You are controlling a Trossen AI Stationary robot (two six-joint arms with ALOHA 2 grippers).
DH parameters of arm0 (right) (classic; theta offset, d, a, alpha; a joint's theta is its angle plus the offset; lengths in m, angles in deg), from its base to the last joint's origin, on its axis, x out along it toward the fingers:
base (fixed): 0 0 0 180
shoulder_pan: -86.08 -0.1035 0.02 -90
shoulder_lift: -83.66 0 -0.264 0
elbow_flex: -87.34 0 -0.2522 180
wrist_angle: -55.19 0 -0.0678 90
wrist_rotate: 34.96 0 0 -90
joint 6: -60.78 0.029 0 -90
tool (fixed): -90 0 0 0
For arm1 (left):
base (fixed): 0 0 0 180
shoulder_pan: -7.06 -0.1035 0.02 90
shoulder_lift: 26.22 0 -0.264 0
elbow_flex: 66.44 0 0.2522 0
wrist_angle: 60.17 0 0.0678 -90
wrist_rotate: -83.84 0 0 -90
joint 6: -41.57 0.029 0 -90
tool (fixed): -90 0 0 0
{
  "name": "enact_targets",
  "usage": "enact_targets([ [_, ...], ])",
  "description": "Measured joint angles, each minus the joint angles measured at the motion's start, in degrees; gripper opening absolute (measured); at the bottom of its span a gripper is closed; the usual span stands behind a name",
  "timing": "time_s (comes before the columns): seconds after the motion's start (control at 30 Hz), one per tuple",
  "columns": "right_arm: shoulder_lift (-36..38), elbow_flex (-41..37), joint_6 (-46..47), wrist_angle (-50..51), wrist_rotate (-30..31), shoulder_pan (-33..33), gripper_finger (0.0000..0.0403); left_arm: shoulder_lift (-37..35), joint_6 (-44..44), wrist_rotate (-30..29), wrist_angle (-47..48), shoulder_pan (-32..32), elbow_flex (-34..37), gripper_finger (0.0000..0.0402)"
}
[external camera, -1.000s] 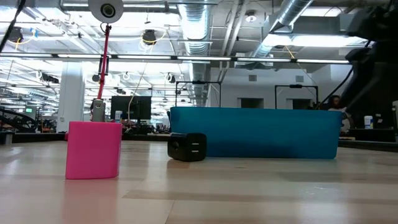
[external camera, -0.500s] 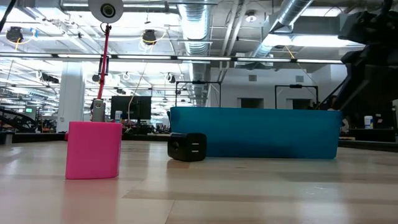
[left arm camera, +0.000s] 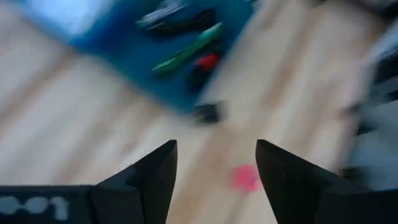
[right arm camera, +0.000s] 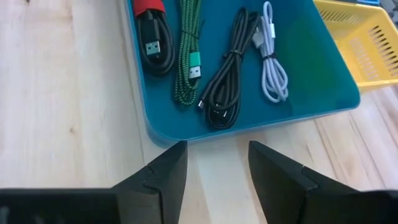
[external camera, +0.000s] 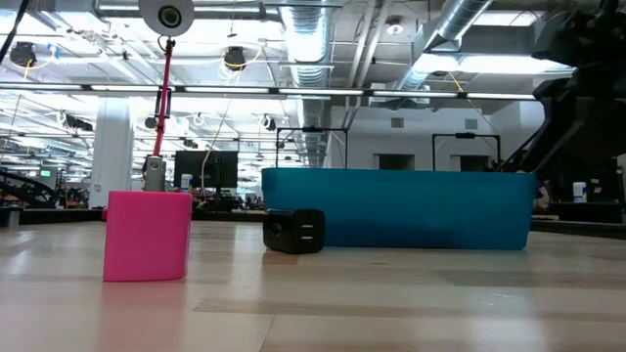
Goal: Pick and place items into bin
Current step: Put the pink charger adapter into the yellow basket
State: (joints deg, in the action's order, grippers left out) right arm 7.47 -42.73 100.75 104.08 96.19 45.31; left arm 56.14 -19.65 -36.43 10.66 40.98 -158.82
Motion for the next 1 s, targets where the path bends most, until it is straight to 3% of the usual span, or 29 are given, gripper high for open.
enact_targets([
  [0.17, 0.0, 0.0, -0.1, 0.1, -0.1, 0.5, 0.0167, -4.9, 4.3, 4.3, -31.7, -0.5, 17.3, 0.0206],
  [0.27, 0.0, 0.0, -0.8, 0.1, -0.3, 1.0, 0.0166, -2.5, 4.4, 9.9, -39.3, -1.8, 20.9, 0.0206],
  [0.63, 0.0, 0.0, -1.5, 0.2, -0.5, 1.6, 0.0167, 12.0, 13.2, 25.5, -38.3, -5.3, 13.5, 0.0206],
  [0.8, 0.0, 0.0, -1.6, 0.4, -0.6, 1.6, 0.0164, 15.7, 18.5, 25.1, -31.4, -5.4, 9.8, 0.0206],
  [1.0, 0.0, 0.0, -1.6, 0.4, -0.6, 1.4, 0.0166, 16.2, 23.8, 19.3, -30.4, -4.7, 9.2, 0.0206],
])
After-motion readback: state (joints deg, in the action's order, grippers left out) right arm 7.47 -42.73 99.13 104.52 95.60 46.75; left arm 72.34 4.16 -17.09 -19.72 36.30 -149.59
